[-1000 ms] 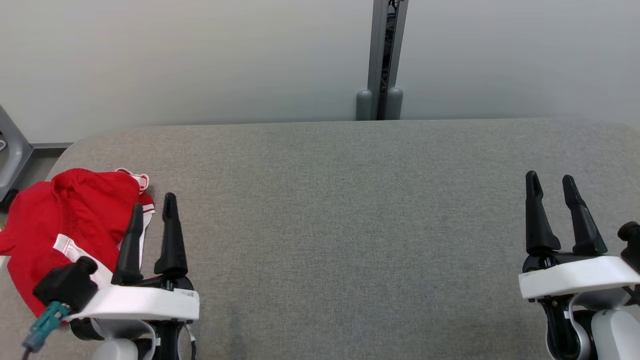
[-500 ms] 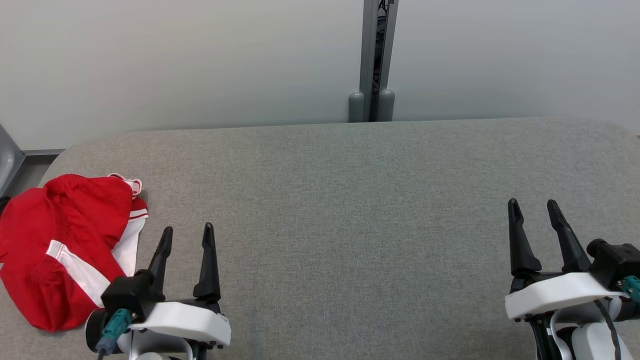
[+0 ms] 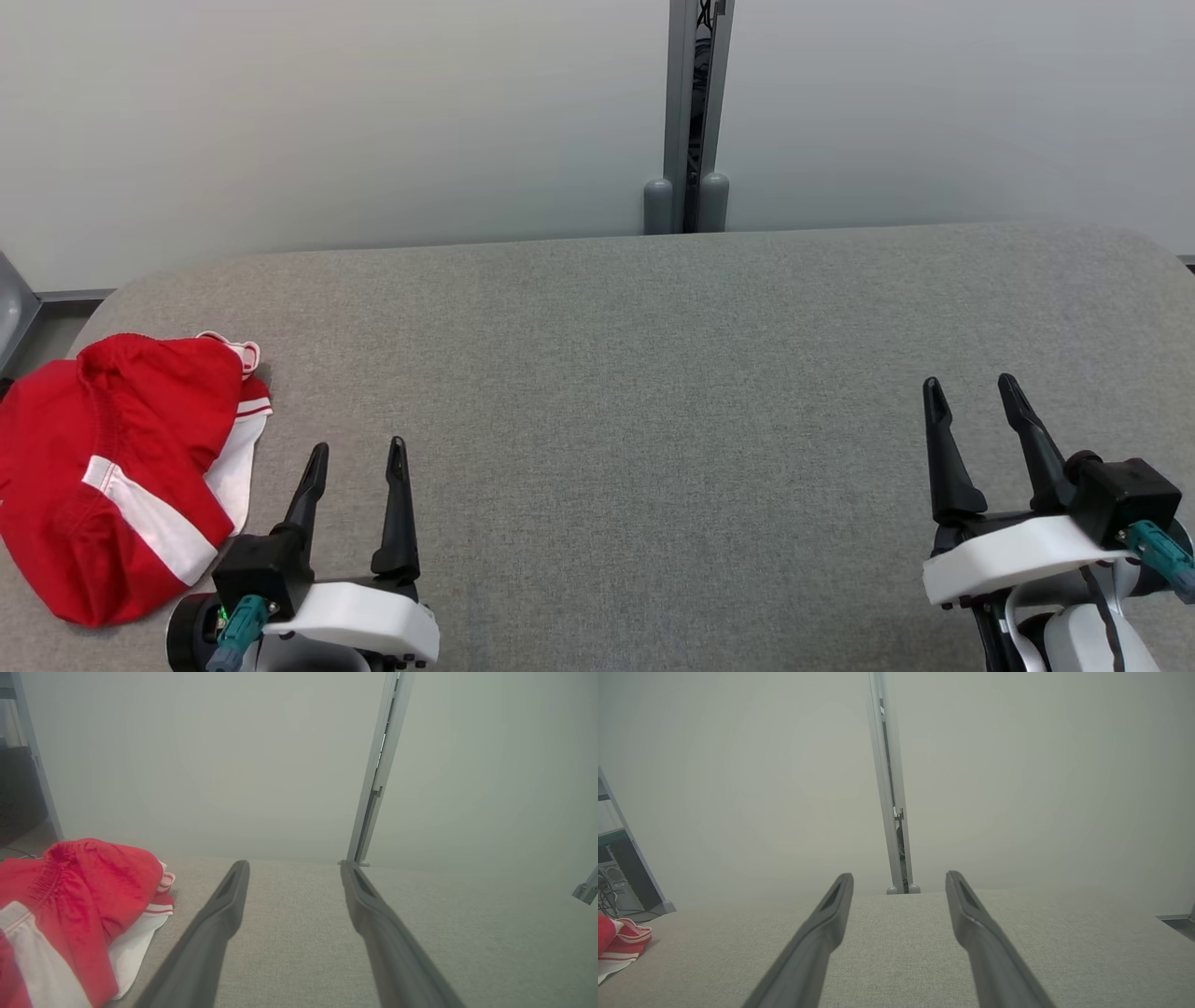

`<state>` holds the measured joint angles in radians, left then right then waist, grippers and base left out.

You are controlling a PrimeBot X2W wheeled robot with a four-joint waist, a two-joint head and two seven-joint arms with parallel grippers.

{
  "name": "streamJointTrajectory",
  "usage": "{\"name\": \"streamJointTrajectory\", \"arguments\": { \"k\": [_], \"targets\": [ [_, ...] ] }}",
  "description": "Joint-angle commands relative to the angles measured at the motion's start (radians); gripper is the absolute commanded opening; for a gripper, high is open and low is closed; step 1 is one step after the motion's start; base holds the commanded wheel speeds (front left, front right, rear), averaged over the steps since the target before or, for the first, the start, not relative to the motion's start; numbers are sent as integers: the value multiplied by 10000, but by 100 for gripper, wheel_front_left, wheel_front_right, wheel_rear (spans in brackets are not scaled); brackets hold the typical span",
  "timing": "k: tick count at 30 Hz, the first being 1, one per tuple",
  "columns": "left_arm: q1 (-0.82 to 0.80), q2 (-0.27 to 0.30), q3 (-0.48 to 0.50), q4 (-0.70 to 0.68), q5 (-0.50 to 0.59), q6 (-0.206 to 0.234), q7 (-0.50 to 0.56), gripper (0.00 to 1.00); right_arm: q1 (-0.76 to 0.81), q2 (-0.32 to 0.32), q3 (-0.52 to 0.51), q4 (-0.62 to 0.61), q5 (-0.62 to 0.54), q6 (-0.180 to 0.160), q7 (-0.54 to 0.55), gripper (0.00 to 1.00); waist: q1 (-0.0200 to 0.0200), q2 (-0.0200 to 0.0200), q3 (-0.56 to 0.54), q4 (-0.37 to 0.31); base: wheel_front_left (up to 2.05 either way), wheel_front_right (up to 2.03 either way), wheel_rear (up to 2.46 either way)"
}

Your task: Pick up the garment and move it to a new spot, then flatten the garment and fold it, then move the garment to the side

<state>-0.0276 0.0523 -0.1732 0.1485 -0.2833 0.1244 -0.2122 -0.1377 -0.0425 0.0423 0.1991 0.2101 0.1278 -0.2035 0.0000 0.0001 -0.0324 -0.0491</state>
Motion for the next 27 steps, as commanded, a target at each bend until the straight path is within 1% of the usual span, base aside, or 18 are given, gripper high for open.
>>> {"name": "streamJointTrajectory", "arguments": {
  "k": [1, 9, 19, 27],
  "targets": [
    [-14, 31, 72, -44, 133, -15, -98, 100, -50, -88, 45, -33, -150, 44, -100, 100, 0, -1, -9, -2, 0, 0, 0],
    [184, -7, 267, 14, 550, -67, -235, 100, 21, -98, 168, 312, -184, 47, -284, 100, 0, -1, -74, -57, 0, 0, 0],
    [354, -7, 304, -91, 867, 152, -384, 100, -82, -111, 320, 642, -489, 49, -477, 100, 0, -1, -160, -170, 0, 0, 0],
    [443, -4, 240, -186, 1350, 292, -528, 100, -140, -120, 471, 823, -1039, 51, -620, 100, 0, -1, -221, -254, 0, 0, 0]
  ]
}}
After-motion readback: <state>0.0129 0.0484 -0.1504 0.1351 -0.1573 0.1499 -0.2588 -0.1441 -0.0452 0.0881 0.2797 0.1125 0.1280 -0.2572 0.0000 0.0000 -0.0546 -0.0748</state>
